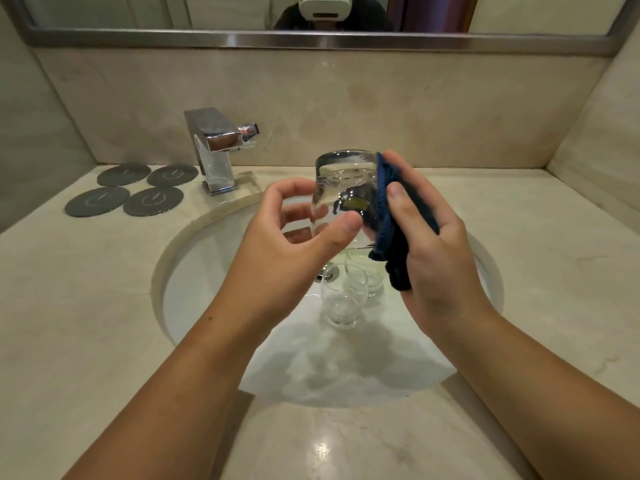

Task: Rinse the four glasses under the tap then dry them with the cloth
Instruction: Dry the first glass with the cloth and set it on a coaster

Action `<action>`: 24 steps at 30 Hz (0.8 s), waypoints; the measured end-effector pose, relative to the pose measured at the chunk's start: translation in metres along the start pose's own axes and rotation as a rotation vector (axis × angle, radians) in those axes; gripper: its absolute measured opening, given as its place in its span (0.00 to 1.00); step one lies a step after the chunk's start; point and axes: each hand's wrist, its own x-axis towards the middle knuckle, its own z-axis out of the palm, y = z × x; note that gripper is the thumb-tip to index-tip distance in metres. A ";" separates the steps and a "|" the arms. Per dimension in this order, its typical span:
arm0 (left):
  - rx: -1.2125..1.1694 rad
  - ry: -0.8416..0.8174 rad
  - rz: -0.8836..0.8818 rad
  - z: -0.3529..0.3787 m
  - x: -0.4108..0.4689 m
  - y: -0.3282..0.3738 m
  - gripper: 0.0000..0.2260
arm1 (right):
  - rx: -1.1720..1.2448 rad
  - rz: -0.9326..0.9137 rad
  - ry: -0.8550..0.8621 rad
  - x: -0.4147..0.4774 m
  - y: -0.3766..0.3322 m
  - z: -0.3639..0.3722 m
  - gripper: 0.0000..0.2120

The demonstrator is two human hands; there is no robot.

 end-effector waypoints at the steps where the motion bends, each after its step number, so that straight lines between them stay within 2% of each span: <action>1: 0.001 0.014 -0.012 -0.001 0.000 0.000 0.28 | -0.008 -0.001 -0.009 0.000 0.000 0.000 0.15; 4: -0.097 -0.019 -0.055 -0.004 0.001 -0.001 0.28 | 0.112 0.064 -0.030 0.004 0.001 -0.001 0.15; 7: -0.252 -0.092 -0.098 -0.004 0.002 0.000 0.24 | 0.262 0.180 -0.106 0.009 0.002 -0.001 0.19; 10: -0.185 -0.088 -0.091 -0.005 0.003 -0.001 0.20 | 0.306 0.201 -0.109 0.011 0.005 -0.002 0.20; 13: -0.065 -0.001 -0.040 -0.006 0.005 -0.003 0.20 | 0.271 0.150 -0.018 0.010 0.003 -0.002 0.17; 16: -0.041 -0.022 -0.021 -0.004 0.002 -0.003 0.18 | 0.185 0.098 0.047 0.006 0.002 -0.001 0.15; 20: 0.004 -0.021 -0.033 0.003 -0.002 0.000 0.28 | 0.085 0.064 0.011 0.002 0.001 0.000 0.15; 24: -0.173 -0.070 -0.087 -0.002 0.001 -0.003 0.28 | 0.220 0.136 -0.040 0.007 -0.001 0.000 0.17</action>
